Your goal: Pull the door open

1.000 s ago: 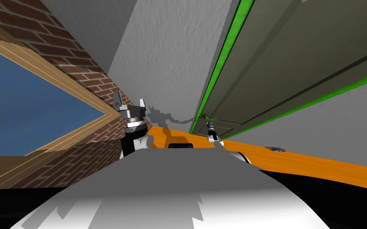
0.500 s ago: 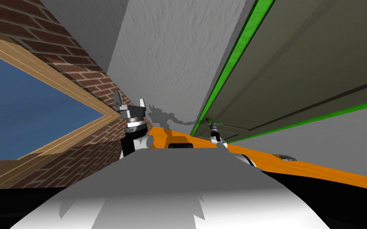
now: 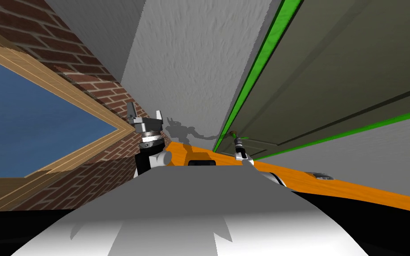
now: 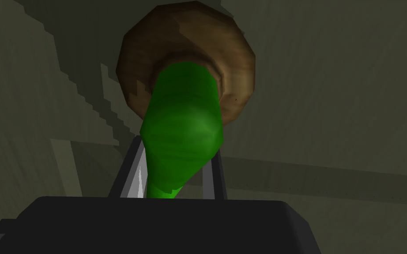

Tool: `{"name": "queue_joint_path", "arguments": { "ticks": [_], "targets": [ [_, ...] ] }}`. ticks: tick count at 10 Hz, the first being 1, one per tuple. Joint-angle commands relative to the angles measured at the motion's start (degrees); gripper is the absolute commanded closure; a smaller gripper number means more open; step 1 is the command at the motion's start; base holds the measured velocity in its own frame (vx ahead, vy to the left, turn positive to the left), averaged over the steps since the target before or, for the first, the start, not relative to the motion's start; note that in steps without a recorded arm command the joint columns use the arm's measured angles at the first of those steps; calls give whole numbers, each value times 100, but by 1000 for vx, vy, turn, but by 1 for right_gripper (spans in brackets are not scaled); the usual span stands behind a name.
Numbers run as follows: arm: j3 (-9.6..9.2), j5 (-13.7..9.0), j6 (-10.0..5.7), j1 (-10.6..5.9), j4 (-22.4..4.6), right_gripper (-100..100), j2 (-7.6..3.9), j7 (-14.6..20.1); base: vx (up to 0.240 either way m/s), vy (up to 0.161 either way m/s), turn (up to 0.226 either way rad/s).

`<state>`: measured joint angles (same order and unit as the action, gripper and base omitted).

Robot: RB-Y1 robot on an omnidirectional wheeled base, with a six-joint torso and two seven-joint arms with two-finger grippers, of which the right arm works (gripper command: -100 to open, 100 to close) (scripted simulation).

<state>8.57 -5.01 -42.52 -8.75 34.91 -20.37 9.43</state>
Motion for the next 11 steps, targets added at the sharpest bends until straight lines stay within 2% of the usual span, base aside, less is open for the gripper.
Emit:
{"name": "queue_joint_path", "arguments": {
  "ticks": [1,5,11],
  "targets": [
    [-1,3,-11,-2,6,100,-4,-8,0,0,0],
    [-216,106,-117,92,37,100,-151,271,-167,-48,105],
    [-550,270,-298,234,95,100,-385,690,-212,-60,107]
  ]
}}
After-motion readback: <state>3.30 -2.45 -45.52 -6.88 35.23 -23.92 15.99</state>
